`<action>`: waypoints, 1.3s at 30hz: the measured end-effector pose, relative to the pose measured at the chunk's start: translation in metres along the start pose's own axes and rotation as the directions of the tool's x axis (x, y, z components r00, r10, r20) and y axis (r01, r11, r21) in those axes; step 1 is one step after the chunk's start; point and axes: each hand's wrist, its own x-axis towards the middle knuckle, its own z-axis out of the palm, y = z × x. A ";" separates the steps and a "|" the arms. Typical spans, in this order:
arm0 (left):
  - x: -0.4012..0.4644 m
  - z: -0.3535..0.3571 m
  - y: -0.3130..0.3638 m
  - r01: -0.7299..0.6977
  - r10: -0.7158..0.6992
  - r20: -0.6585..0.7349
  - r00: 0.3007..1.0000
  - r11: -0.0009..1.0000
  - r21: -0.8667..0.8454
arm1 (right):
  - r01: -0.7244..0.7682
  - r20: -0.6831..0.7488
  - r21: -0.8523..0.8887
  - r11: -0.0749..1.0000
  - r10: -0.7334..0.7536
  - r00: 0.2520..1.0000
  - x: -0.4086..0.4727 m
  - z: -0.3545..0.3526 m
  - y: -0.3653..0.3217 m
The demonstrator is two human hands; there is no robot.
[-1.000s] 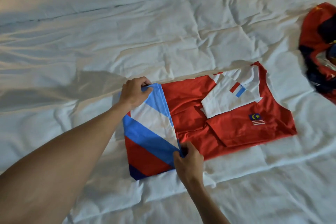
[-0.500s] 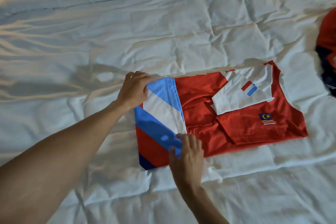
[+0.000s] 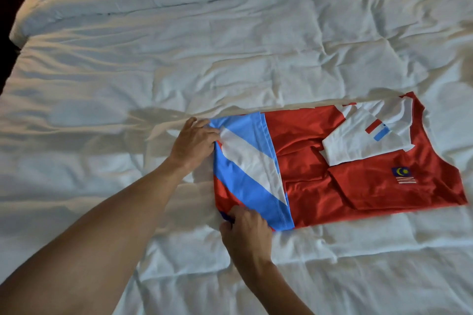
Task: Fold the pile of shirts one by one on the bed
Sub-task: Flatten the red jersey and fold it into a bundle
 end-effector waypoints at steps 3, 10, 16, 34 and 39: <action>-0.020 -0.012 -0.010 0.022 -0.027 0.096 0.995 0.999 0.045 | -0.071 0.152 0.247 0.967 0.033 0.988 -0.012 -0.006 0.000; -0.024 -0.064 -0.011 0.037 -0.038 -0.022 0.999 0.998 -0.050 | -0.150 0.337 0.648 0.747 -0.104 0.936 -0.028 -0.065 0.015; 0.116 -0.095 0.060 0.225 -0.105 0.302 0.948 0.889 -0.399 | -0.170 0.098 0.732 0.660 0.144 0.985 0.013 -0.143 0.118; 0.296 -0.007 0.208 0.425 -0.334 0.264 0.905 0.672 -0.606 | -0.203 -0.271 0.709 0.675 0.527 0.805 0.058 -0.194 0.287; 0.315 -0.006 0.236 0.432 -0.289 0.321 0.902 0.621 -0.654 | -0.371 -0.259 0.706 0.604 0.707 0.658 0.065 -0.197 0.306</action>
